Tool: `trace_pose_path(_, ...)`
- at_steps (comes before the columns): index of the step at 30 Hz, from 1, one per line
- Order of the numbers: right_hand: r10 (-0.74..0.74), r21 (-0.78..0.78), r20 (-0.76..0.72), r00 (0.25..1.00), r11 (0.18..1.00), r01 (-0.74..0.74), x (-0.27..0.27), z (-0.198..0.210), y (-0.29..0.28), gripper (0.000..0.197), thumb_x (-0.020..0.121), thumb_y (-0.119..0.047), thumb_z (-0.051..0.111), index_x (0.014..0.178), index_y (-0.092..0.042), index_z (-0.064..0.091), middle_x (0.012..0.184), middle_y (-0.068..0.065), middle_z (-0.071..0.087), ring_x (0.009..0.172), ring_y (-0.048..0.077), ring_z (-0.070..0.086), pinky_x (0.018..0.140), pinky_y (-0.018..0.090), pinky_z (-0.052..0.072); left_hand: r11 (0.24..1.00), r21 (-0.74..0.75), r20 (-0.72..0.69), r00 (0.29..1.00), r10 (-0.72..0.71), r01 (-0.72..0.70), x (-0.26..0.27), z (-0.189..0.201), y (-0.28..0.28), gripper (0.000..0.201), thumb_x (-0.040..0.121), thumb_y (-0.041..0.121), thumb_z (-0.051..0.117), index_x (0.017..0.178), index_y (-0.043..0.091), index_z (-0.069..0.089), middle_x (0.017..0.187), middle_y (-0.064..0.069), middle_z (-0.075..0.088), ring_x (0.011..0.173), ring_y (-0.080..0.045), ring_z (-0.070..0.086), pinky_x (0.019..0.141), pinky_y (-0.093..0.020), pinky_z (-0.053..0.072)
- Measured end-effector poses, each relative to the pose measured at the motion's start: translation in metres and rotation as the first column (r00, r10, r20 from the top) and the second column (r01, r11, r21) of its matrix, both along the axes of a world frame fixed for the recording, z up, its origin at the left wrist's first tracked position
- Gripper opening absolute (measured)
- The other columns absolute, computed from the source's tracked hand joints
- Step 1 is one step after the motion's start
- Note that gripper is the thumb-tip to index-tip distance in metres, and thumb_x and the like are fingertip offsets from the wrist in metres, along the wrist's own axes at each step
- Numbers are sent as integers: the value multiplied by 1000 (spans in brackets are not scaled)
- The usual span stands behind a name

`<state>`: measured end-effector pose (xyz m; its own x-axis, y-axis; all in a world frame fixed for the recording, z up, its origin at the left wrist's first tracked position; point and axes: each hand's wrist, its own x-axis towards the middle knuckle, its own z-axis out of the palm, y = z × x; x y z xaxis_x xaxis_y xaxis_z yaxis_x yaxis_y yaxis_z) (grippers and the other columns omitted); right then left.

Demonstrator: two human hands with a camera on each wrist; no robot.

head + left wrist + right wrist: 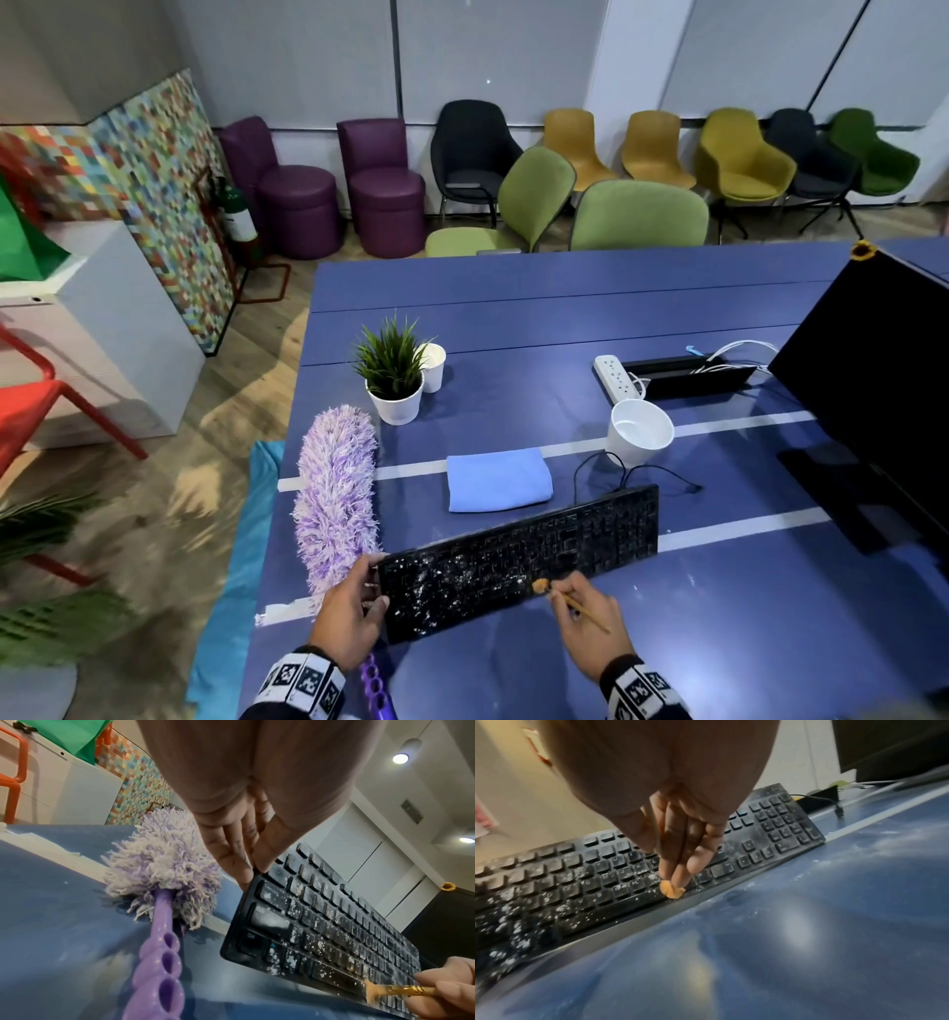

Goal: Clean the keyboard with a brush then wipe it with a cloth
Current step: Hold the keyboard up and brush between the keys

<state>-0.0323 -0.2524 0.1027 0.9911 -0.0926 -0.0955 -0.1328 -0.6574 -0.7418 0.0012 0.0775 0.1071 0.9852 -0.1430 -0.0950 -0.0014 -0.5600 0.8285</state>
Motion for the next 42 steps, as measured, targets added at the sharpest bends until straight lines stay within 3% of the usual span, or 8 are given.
trace_pose_path(8,-66,17,6,998,998,65,1,5,-2,17,89,-9,59,75,-19,58,60,-23,62,59,-6,62,50,6,45,1000,2,-5,1000,8,-8,-2,2,-1,82,80,-11,61,108,64,39,98,34,65,80,3,68,74,-8,49)
trace_pose_path(19,-229,15,29,973,973,229,1,-4,-22,22,90,-16,59,79,-35,57,70,-17,67,61,1,65,61,28,57,999,5,8,999,33,-33,-1,-1,0,83,81,-7,63,107,68,39,92,15,73,82,2,70,80,-22,54)
trace_pose_path(23,1,15,-63,998,1000,0,-2,7,-11,13,92,-14,57,82,-22,58,64,-17,65,62,-6,63,52,9,44,1000,-4,0,1000,30,-30,0,-4,2,81,81,-6,64,107,67,40,92,16,73,84,-2,71,81,-22,53)
trace_pose_path(27,-216,42,26,976,976,215,0,1,-20,22,90,-13,59,76,-30,55,63,-24,61,57,-12,59,52,3,43,999,-17,8,1000,27,-27,1,-6,1,84,81,-9,63,108,67,40,90,17,73,83,-1,71,79,-18,52)
trace_pose_path(31,16,16,-67,998,1000,-15,-4,-1,-6,18,91,-21,56,76,-31,52,69,-15,68,63,-2,64,59,20,54,999,-18,8,1000,28,-28,1,-6,2,83,81,-9,63,108,67,40,96,10,73,83,-1,71,78,-15,53)
trace_pose_path(35,-147,26,-13,989,989,147,-1,-12,-14,22,88,-17,61,74,-34,57,75,-26,70,65,-5,66,62,19,56,999,-25,-7,1000,21,-21,2,-5,1,82,82,-8,63,107,67,41,91,15,73,84,-2,72,77,-18,54)
trace_pose_path(39,9,-51,-75,997,999,-13,-4,-9,-5,12,87,-28,57,79,-35,53,75,-19,72,65,-3,66,62,24,57,1000,-24,-6,1000,20,-21,2,-4,1,80,82,-7,63,110,65,41,92,17,72,84,-2,71,80,-22,55)
trace_pose_path(42,-171,-5,30,985,985,171,-1,-1,-8,26,87,-16,62,73,-37,55,66,-35,64,60,-10,63,55,5,48,999,-26,-5,1000,23,-23,2,-5,1,81,82,-6,64,111,66,40,98,11,72,86,-3,71,83,-27,56)
